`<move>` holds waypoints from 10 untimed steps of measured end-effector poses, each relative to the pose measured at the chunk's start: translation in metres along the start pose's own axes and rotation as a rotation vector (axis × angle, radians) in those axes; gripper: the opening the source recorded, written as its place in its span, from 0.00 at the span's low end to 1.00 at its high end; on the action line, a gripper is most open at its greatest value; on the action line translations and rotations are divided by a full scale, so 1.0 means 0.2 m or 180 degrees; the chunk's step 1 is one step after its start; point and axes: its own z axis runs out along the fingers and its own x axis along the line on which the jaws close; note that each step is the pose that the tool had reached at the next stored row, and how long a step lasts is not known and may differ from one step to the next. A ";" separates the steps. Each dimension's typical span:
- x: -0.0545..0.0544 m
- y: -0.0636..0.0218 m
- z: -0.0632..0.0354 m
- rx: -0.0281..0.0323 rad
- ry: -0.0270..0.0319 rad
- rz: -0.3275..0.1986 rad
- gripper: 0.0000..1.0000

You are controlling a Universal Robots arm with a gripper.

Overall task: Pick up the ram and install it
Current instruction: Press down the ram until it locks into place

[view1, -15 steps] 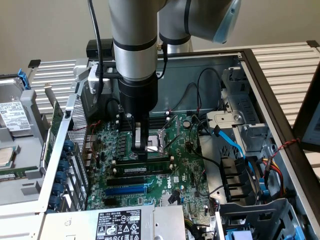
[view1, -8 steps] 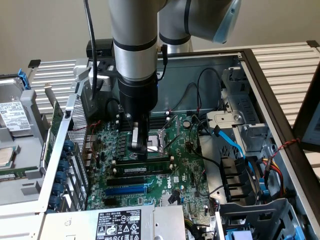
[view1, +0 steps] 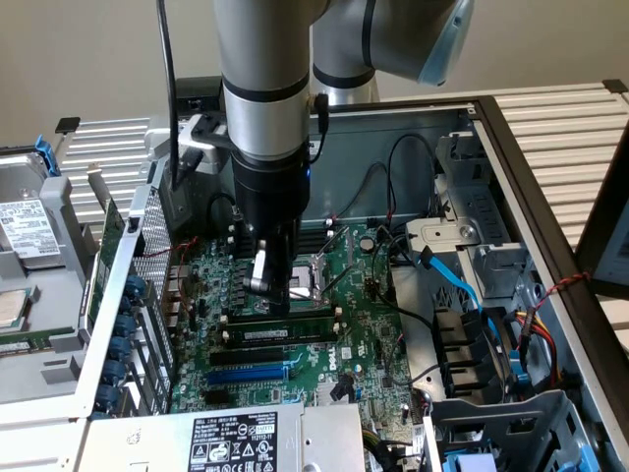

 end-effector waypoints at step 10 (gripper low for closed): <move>0.00 0.000 0.003 -0.0019 -0.0006 0.0543 0.11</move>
